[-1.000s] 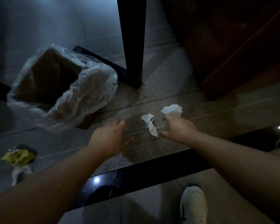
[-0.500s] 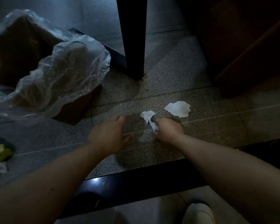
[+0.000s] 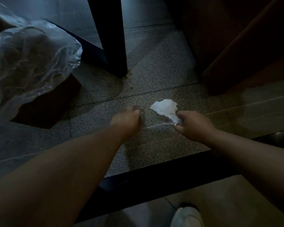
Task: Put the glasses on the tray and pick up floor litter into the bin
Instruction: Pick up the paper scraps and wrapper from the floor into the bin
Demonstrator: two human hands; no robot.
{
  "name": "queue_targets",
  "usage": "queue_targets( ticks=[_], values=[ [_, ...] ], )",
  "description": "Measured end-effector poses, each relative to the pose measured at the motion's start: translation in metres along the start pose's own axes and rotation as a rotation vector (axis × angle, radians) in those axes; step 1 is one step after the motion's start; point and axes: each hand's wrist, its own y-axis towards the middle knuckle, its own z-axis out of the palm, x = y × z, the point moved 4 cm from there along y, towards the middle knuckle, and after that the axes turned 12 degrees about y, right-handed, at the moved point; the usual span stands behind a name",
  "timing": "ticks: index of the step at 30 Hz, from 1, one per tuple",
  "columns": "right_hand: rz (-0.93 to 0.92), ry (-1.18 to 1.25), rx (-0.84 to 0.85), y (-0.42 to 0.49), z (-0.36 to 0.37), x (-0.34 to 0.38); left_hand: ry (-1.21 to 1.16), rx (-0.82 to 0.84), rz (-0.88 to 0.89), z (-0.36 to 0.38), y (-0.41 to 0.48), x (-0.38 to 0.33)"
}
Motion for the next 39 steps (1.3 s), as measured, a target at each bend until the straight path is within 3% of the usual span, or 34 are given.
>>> queue_targets(
  ticks=[6,11,17,26,34,39],
  values=[
    [-0.060,-0.008,0.000,0.019,-0.009,0.002,-0.061,-0.005,0.073,-0.006,-0.015,0.004],
    [-0.035,-0.007,-0.016,0.054,0.005,0.008,-0.050,-0.238,0.097,-0.051,-0.059,0.012],
    [0.085,-0.014,0.118,0.071,0.030,-0.005,-0.051,-0.461,0.088,-0.104,-0.106,0.033],
    [0.100,-0.011,0.060,0.056,0.032,0.006,-0.034,-0.503,0.057,-0.112,-0.135,0.068],
    [-0.338,0.226,-0.104,0.039,-0.049,0.158,-0.017,-0.533,0.012,-0.151,-0.157,0.099],
    [-0.592,0.326,-0.193,0.025,-0.104,0.273,-0.049,-0.772,0.004,-0.212,-0.206,0.134]
  ],
)
